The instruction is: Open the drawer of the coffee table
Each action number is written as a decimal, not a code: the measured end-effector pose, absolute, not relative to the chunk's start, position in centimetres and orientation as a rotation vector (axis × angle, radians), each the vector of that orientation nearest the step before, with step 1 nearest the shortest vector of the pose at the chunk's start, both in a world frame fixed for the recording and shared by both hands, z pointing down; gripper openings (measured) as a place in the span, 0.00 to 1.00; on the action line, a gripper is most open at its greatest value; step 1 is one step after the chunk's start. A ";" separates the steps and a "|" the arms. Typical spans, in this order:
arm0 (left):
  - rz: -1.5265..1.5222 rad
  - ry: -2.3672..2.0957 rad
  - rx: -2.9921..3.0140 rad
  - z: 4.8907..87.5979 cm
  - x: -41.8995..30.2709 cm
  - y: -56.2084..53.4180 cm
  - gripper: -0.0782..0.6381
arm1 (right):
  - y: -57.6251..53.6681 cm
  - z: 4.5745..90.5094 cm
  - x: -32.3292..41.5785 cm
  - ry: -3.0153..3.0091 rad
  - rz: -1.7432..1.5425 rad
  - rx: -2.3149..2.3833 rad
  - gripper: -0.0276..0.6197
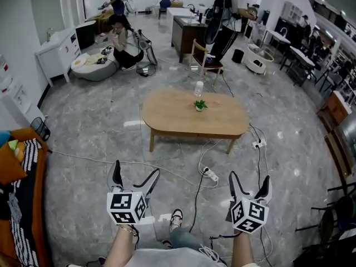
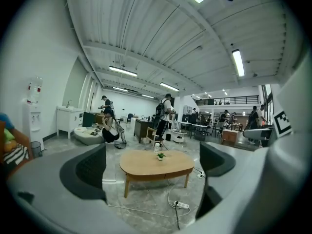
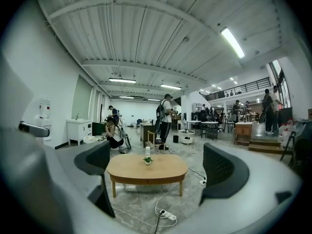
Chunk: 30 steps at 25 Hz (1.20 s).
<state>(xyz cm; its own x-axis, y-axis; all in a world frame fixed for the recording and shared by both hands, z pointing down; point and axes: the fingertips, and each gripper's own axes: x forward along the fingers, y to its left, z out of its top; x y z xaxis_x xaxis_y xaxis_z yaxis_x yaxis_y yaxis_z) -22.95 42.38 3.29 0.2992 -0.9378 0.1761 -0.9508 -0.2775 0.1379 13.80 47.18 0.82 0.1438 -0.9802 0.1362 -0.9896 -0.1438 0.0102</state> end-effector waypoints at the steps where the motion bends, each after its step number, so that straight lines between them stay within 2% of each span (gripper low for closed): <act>1: 0.093 -1.741 2.343 3.4 -22.9 41.4 0.91 | 46.1 1.0 13.9 -1.990 0.154 2.296 0.95; 15: 0.184 -1.750 2.316 4.6 -20.3 25.2 0.91 | 30.0 3.0 18.6 -1.969 0.254 2.308 0.95; 30: 0.277 -1.735 2.296 6.7 -19.0 14.6 0.91 | 19.8 6.9 20.3 -1.938 0.386 2.311 0.95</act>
<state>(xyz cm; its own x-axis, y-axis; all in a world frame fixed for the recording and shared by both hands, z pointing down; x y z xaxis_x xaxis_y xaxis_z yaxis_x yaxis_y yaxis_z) -19.01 14.57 6.69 0.2727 -0.9145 0.2988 -0.9621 -0.2595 0.0838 20.26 19.79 6.91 0.1575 -0.9535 0.2569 -0.9792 -0.1845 -0.0843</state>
